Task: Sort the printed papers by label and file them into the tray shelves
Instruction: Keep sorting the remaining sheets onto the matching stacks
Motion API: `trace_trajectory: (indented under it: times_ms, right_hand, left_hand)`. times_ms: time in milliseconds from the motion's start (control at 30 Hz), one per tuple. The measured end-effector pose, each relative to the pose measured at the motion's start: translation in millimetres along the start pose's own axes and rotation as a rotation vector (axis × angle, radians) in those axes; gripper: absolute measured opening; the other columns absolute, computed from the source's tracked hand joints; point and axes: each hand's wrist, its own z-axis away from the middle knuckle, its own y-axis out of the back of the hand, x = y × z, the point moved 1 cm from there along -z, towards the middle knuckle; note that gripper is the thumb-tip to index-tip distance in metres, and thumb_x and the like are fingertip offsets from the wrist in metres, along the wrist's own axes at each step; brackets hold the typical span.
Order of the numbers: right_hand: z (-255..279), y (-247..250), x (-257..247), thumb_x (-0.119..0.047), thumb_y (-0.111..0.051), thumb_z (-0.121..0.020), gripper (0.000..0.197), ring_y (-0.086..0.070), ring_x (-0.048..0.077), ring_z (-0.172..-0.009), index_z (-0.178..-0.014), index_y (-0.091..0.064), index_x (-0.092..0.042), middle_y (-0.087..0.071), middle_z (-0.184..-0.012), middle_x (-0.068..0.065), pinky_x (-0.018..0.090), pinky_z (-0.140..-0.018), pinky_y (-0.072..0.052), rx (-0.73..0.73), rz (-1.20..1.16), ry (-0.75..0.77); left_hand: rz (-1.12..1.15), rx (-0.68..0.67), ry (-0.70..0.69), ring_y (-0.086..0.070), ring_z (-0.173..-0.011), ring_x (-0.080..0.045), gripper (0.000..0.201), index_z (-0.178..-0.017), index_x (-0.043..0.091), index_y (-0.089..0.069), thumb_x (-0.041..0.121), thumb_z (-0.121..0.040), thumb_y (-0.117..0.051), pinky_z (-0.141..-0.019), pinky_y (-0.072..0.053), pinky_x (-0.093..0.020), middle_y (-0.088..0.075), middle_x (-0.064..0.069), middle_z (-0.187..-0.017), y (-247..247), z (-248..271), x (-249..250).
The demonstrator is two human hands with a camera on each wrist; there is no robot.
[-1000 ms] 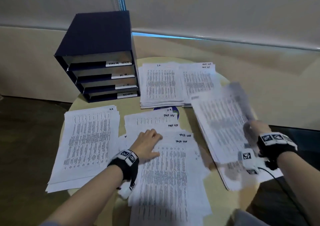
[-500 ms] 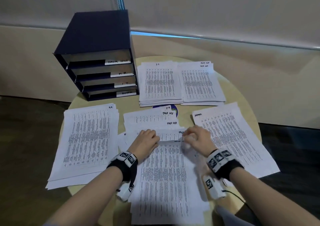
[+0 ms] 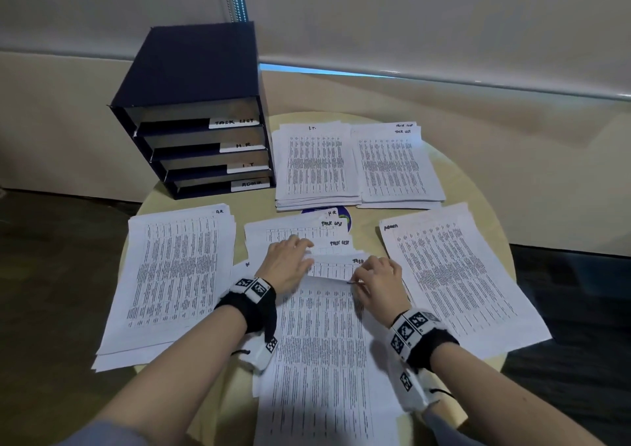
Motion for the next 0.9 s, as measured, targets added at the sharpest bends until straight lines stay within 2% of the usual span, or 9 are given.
trace_trajectory:
  times_ms: [133, 200, 300, 433, 533, 600, 700, 800, 900]
  right_hand:
    - [0.7, 6.3, 3.8, -0.021, -0.079, -0.067, 0.016, -0.054, 0.028, -0.102, -0.072, -0.064, -0.020, -0.060, -0.107, 0.007, 0.051, -0.090, -0.041, 0.053, -0.022, -0.035]
    - [0.5, 7.7, 6.5, -0.021, -0.081, -0.065, 0.018, -0.054, 0.030, -0.109, -0.075, -0.065, -0.020, -0.060, -0.116, 0.007, 0.053, -0.091, -0.041, 0.051, -0.011, -0.039]
    - [1.4, 4.9, 10.0, -0.020, -0.079, -0.068, 0.018, -0.058, 0.028, -0.100, -0.082, -0.068, -0.019, -0.065, -0.103, 0.000, 0.053, -0.092, -0.039, 0.039, 0.001, 0.013]
    - [8.2, 0.5, 12.9, -0.019, -0.077, -0.072, 0.018, -0.057, 0.019, -0.078, -0.071, -0.059, -0.022, -0.059, -0.073, -0.011, 0.041, -0.097, -0.026, 0.086, -0.029, 0.077]
    - [13.8, 1.1, 11.2, -0.018, -0.078, -0.070, 0.023, -0.055, 0.015, -0.070, -0.070, -0.056, -0.024, -0.055, -0.068, -0.013, 0.041, -0.096, -0.026, 0.088, -0.008, 0.167]
    - [15.7, 1.4, 11.3, -0.014, -0.075, -0.072, 0.022, -0.054, 0.015, -0.069, -0.071, -0.056, -0.023, -0.055, -0.068, -0.012, 0.041, -0.096, -0.027, 0.073, -0.019, 0.194]
    - [13.0, 0.7, 12.1, -0.013, -0.067, -0.080, 0.014, -0.055, 0.016, -0.072, -0.075, -0.057, -0.021, -0.058, -0.071, -0.010, 0.044, -0.099, -0.029, 0.034, -0.044, 0.182]
    - [7.2, 0.5, 11.0, -0.014, -0.066, -0.080, 0.013, -0.056, 0.017, -0.077, -0.076, -0.056, -0.021, -0.059, -0.071, -0.010, 0.052, -0.102, -0.033, 0.024, -0.013, 0.185]
    - [-1.1, 1.4, 9.8, -0.021, -0.069, -0.078, 0.015, -0.059, 0.020, -0.095, -0.073, -0.055, -0.023, -0.062, -0.072, -0.011, 0.061, -0.107, -0.021, 0.009, 0.036, 0.201]
  left_hand:
    - [-0.093, 0.028, -0.065, -0.052, -0.098, -0.017, 0.013, -0.099, 0.019, -0.061, 0.028, -0.095, -0.054, -0.104, -0.028, -0.037, -0.061, 0.004, -0.100, 4.8, 4.1, -3.1]
    - [-0.035, 0.036, -0.095, -0.052, -0.088, -0.017, 0.017, -0.084, 0.016, -0.062, 0.030, -0.093, -0.060, -0.101, -0.030, -0.036, -0.062, 0.006, -0.086, 5.1, 8.7, -2.1]
    - [0.046, -0.033, -0.123, -0.055, -0.082, -0.015, 0.024, -0.079, 0.017, -0.066, 0.038, -0.090, -0.062, -0.092, -0.038, -0.031, -0.064, 0.007, -0.079, 3.7, 17.4, -3.3]
    - [0.140, -0.129, -0.048, -0.057, -0.078, -0.015, 0.039, -0.080, 0.015, -0.065, 0.048, -0.094, -0.050, -0.076, -0.047, -0.029, -0.063, 0.002, -0.082, 3.4, 26.8, -3.5]
    - [0.289, -0.048, 0.157, -0.057, -0.087, -0.015, 0.030, -0.089, 0.022, -0.060, 0.036, -0.101, -0.038, -0.083, -0.045, -0.028, -0.060, 0.005, -0.094, 5.4, 25.5, -20.1]
    - [0.266, 0.006, 0.233, -0.056, -0.095, -0.016, 0.021, -0.102, 0.017, -0.060, 0.026, -0.101, -0.041, -0.088, -0.044, -0.029, -0.058, 0.001, -0.102, 7.7, 20.5, -34.5]
    - [0.281, -0.081, 0.254, -0.056, -0.102, -0.017, 0.018, -0.112, 0.017, -0.061, 0.019, -0.096, -0.052, -0.094, -0.045, -0.032, -0.058, -0.002, -0.110, 9.9, 14.4, -46.4]
    - [0.299, -0.151, 0.251, -0.060, -0.097, -0.015, 0.013, -0.099, 0.026, -0.065, 0.019, -0.089, -0.062, -0.091, -0.049, -0.033, -0.062, 0.002, -0.105, 8.6, 13.0, -44.8]
    - [0.210, -0.094, 0.181, -0.054, -0.100, -0.015, 0.013, -0.102, 0.025, -0.066, 0.020, -0.093, -0.057, -0.094, -0.045, -0.033, -0.056, 0.003, -0.107, 10.3, 8.7, -35.8]
